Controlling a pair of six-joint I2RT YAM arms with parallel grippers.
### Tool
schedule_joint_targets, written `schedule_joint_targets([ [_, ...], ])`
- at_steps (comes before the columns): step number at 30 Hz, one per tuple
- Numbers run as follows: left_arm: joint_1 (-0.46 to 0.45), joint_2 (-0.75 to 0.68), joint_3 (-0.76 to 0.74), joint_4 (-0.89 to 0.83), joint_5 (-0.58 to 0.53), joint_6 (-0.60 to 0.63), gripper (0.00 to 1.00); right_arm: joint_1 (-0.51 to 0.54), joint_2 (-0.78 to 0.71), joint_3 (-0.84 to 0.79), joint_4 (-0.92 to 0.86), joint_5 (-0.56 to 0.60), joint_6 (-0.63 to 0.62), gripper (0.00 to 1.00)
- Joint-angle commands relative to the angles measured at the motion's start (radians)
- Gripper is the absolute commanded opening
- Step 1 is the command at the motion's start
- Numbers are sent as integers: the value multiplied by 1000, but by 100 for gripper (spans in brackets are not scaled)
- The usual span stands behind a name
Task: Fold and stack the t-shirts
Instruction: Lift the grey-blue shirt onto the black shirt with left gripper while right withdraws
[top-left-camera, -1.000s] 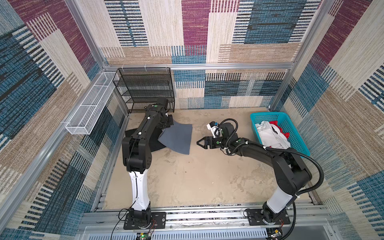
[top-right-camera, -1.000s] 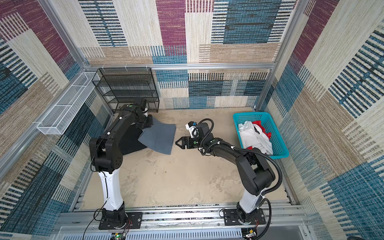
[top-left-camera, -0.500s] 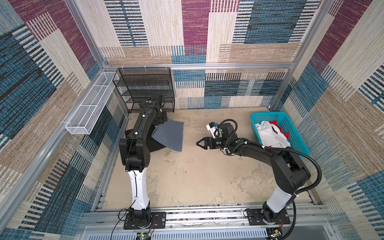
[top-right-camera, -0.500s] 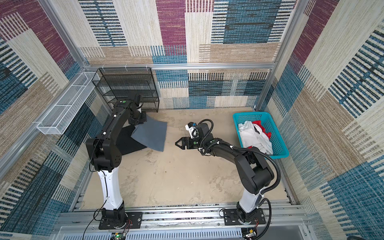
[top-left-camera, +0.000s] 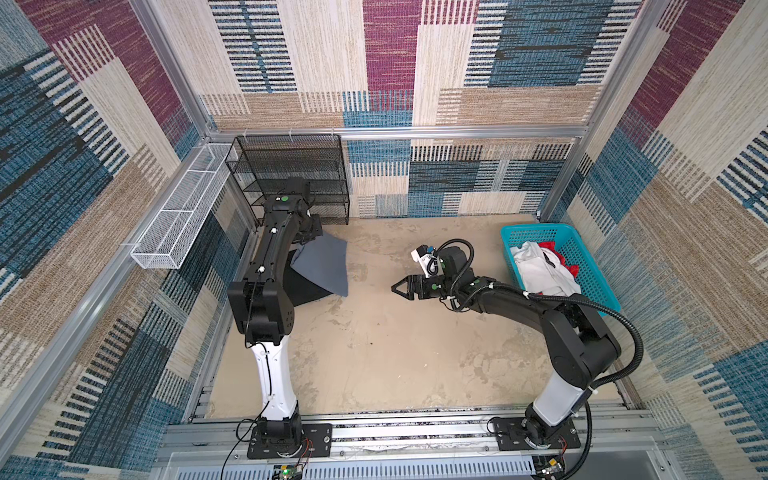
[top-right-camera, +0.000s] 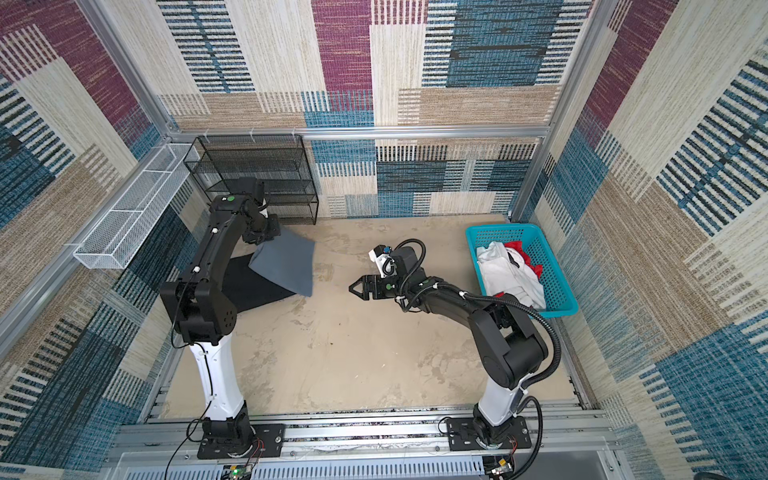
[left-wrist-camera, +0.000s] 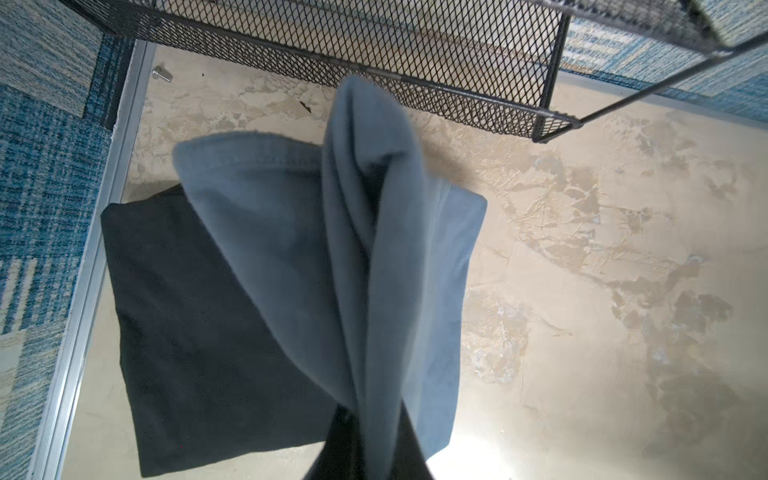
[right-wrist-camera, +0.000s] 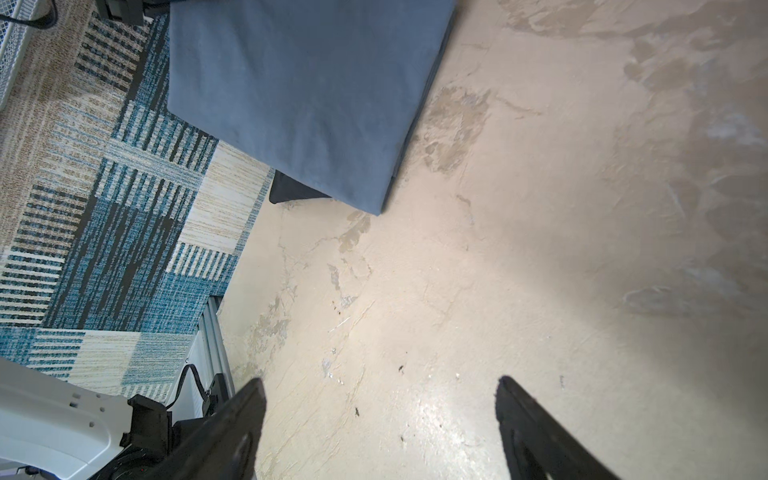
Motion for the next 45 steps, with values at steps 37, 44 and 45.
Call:
schedule_joint_targets([
  [37,146,-178,-260,148,56,-43,0,74,41,29,70,1,20,99],
  [44,187,-183,-331,204,70,-34,0,79,61,32,68,1,22,99],
  [45,194,-180,-332,206,70,-33,0,80,64,34,65,-1,22,99],
])
